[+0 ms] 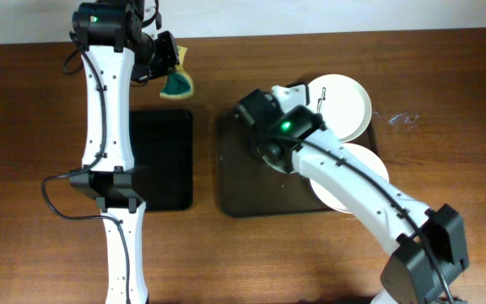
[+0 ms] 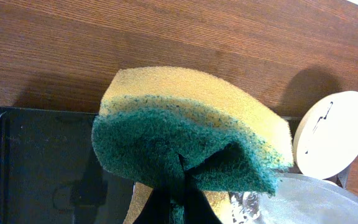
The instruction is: Clean dirty plates on tray and stack at the side
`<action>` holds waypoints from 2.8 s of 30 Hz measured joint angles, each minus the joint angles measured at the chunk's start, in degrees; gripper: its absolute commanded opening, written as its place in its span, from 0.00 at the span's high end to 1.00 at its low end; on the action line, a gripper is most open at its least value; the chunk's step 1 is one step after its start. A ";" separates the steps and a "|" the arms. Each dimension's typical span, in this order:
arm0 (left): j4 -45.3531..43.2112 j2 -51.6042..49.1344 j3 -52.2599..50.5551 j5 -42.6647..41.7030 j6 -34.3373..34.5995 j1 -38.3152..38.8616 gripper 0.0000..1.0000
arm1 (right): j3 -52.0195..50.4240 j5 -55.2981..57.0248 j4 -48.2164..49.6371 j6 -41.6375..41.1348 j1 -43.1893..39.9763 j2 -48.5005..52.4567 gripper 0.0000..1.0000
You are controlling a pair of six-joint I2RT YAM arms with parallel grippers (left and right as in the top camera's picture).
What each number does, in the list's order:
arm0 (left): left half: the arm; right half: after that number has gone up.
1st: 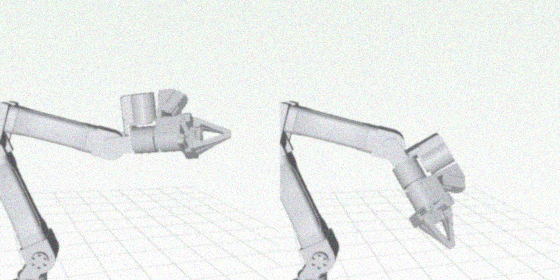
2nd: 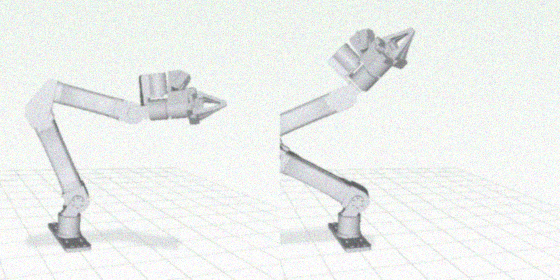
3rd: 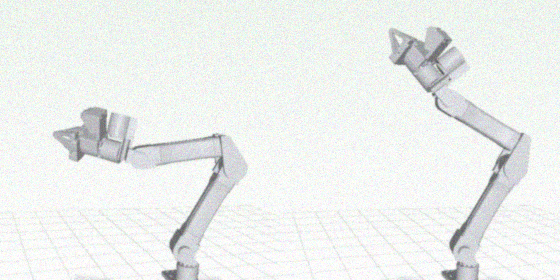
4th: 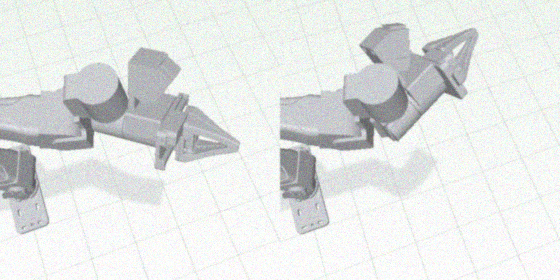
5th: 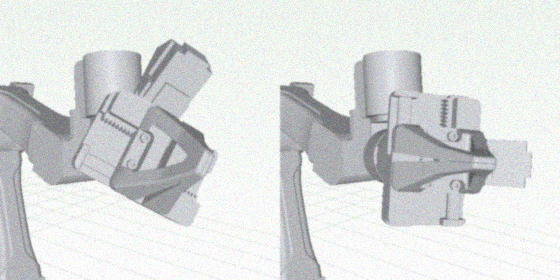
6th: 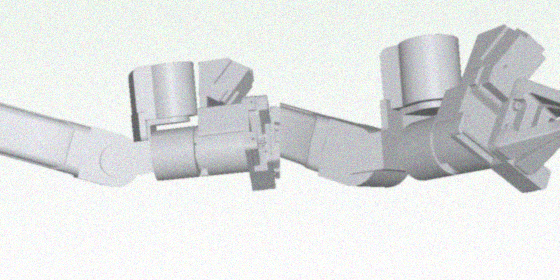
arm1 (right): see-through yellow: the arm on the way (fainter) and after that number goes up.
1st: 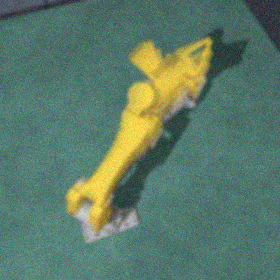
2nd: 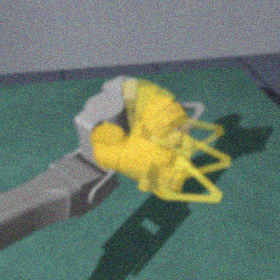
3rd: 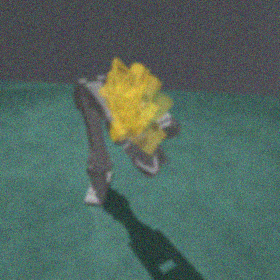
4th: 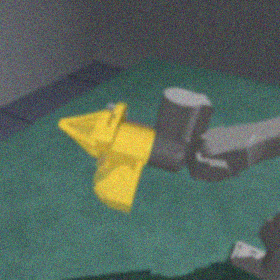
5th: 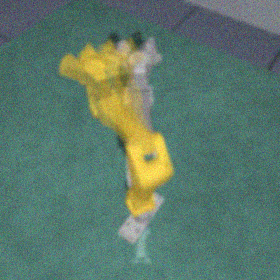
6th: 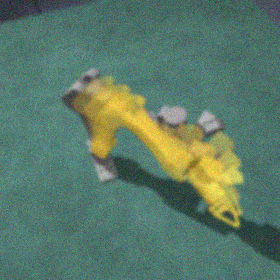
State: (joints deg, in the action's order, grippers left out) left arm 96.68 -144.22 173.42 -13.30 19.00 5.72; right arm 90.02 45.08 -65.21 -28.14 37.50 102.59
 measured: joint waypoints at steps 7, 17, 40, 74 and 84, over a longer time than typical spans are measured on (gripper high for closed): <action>0.02 0.00 0.00 -0.02 0.00 0.00 1.00 | 0.00 20.22 0.11 -4.11 8.04 0.00 0.96; 0.02 0.00 0.00 -0.02 0.00 0.00 1.00 | -1.03 -11.39 6.29 -6.40 -4.11 0.13 0.96; -0.02 0.00 0.00 0.00 0.00 0.09 1.00 | 6.54 -61.00 11.65 35.26 -25.07 19.45 0.61; -28.55 0.07 -45.31 -1.46 -3.04 17.53 1.00 | 4.94 -54.51 15.69 2.12 -21.97 23.56 0.96; -36.96 1.16 -47.01 17.38 -1.99 19.32 1.00 | 3.39 -61.37 18.21 3.91 -23.65 23.61 0.96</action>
State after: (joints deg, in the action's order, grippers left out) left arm 59.72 -143.06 126.41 4.08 17.02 25.04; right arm 93.41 -16.29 -47.00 -24.23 13.85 126.19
